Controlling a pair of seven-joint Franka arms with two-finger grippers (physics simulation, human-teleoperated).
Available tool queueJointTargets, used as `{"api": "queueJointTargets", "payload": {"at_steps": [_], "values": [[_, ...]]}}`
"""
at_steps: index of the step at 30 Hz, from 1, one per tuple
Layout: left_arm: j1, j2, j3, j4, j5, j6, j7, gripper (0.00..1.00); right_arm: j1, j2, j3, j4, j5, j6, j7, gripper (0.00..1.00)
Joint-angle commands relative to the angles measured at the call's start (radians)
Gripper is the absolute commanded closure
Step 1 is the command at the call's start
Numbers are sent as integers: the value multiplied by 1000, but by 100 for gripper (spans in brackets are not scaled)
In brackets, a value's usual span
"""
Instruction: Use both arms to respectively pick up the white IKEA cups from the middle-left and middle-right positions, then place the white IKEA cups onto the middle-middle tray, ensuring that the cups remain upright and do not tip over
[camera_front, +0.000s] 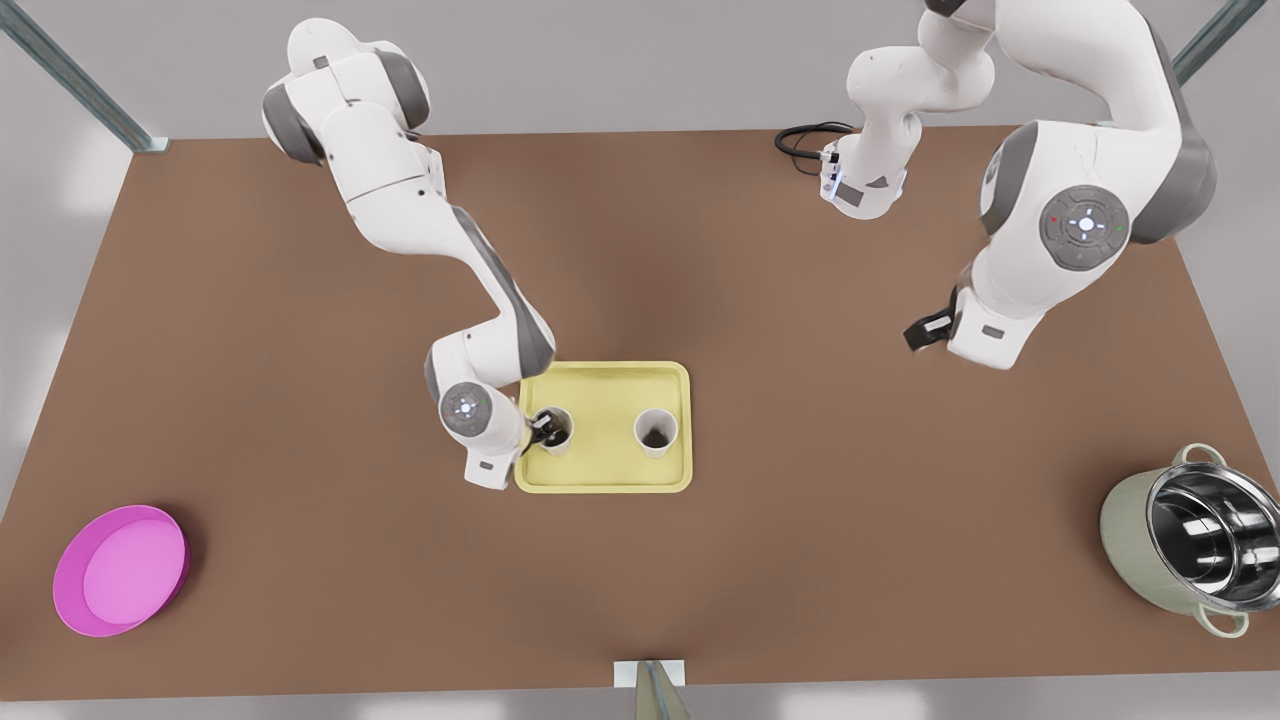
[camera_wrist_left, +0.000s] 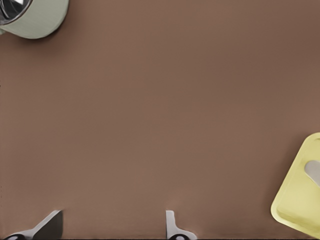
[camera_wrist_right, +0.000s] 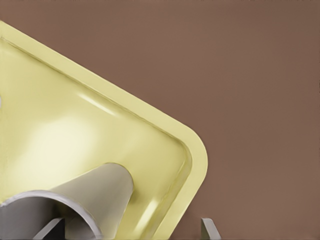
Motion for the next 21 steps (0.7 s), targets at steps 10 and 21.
{"api": "queueJointTargets", "payload": {"at_steps": [10,21], "values": [[9,19,-1,15,-79,-90,400,0,-239,-43,-121,122,-165,-363,117,0],[9,19,-1,15,-78,-90,402,0,-374,-581,-15,90,-313,-749,211,0]]}}
